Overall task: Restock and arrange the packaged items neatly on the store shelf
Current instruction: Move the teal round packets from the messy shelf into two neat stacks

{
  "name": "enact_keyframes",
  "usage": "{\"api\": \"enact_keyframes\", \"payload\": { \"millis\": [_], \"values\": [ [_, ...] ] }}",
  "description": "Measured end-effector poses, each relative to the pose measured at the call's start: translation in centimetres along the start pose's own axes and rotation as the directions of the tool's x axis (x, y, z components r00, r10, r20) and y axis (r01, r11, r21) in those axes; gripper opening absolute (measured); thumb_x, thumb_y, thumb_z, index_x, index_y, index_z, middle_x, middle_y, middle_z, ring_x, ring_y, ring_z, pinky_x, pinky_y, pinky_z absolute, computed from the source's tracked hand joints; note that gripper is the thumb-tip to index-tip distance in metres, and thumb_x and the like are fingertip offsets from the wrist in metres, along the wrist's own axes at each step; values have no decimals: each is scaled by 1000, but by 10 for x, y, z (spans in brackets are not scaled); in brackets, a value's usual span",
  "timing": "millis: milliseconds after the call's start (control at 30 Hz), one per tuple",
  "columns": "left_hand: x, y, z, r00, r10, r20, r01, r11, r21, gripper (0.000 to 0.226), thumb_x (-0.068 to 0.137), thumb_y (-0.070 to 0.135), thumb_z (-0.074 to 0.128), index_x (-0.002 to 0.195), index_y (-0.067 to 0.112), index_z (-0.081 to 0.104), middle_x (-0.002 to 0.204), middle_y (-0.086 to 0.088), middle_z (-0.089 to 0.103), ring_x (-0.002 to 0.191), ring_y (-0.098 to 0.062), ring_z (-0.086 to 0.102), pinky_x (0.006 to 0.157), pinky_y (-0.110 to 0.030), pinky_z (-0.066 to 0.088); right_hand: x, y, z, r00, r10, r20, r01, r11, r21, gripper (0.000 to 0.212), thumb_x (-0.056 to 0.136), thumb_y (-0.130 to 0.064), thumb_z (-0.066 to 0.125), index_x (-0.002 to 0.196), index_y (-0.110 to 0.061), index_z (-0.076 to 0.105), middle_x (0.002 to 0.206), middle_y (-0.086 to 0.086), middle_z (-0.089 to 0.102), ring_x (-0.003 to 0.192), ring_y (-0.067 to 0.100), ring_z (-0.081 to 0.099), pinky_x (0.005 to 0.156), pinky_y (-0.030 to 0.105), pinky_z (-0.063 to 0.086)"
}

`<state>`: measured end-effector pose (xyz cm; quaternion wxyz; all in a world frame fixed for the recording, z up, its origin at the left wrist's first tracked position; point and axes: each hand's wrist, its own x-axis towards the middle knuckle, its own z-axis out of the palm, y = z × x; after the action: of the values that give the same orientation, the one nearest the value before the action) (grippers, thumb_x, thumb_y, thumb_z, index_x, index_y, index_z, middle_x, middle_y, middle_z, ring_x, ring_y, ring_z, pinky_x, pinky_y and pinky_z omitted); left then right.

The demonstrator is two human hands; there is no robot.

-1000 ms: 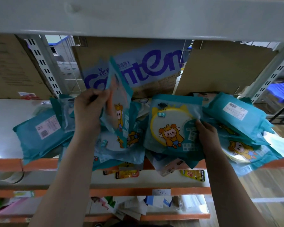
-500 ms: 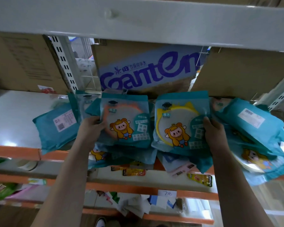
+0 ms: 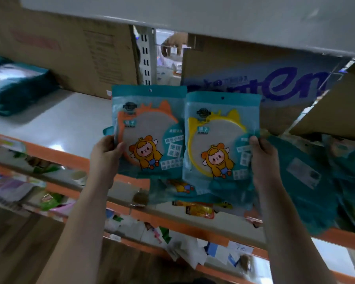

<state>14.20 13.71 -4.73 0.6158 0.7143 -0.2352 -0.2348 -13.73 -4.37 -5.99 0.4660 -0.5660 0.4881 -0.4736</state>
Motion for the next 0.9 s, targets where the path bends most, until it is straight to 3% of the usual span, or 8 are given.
{"api": "enact_keyframes", "payload": {
  "millis": [100, 167, 233, 367, 733, 900],
  "values": [
    [13, -6, -45, 999, 19, -45, -18, 1000, 21, 12, 96, 9, 51, 102, 17, 59, 97, 1, 67, 90, -17, 65, 80, -39, 55, -13, -10, 50, 998, -7, 65, 7, 1000, -3, 32, 101, -25, 47, 93, 6, 55, 82, 16, 54, 73, 25, 54, 67, 34, 42],
    [26, -11, -80, 998, 13, -61, -10, 999, 43, 11, 97, 14, 51, 102, 19, 58, 97, 3, 66, 91, -14, 64, 79, -37, 55, -28, -15, 84, 998, 4, 63, -4, 1000, -6, 23, 101, -25, 47, 86, -11, 59, 80, 6, 59, 72, 16, 60, 65, 28, 46],
    [40, -14, -116, 998, 5, -63, 0, 997, 79, 10, 97, 16, 51, 102, 20, 58, 101, -1, 67, 96, -22, 64, 86, -47, 55, -46, -19, 119, 999, 36, 33, -37, 998, 53, 21, 102, -22, 47, 86, -18, 60, 76, -3, 64, 61, 3, 63, 54, 18, 48],
    [64, -20, -181, 999, 12, -44, -7, 995, 103, 12, 98, 17, 50, 106, 19, 58, 109, -9, 66, 102, -29, 63, 91, -53, 52, -83, -27, 188, 994, 110, 8, -110, 984, 141, 20, 102, -23, 48, 88, -14, 60, 74, -1, 64, 54, 3, 62, 48, 17, 49],
    [120, -38, -283, 999, -20, -48, 21, 999, 25, 18, 99, 19, 49, 115, 22, 57, 106, 0, 66, 100, -20, 64, 87, -45, 56, -119, -41, 315, 979, 205, 6, -202, 954, 220, 20, 101, -24, 50, 90, -14, 64, 72, -3, 72, 64, 9, 70, 50, 22, 53],
    [168, -40, -312, 997, 18, -70, -15, 999, 38, 19, 98, 18, 50, 114, 21, 59, 105, 1, 68, 97, -18, 65, 86, -44, 56, -101, -41, 375, 972, 236, 6, -229, 933, 277, 18, 100, -22, 51, 89, -12, 61, 64, -5, 70, 57, 7, 68, 47, 20, 51]
  ]
}}
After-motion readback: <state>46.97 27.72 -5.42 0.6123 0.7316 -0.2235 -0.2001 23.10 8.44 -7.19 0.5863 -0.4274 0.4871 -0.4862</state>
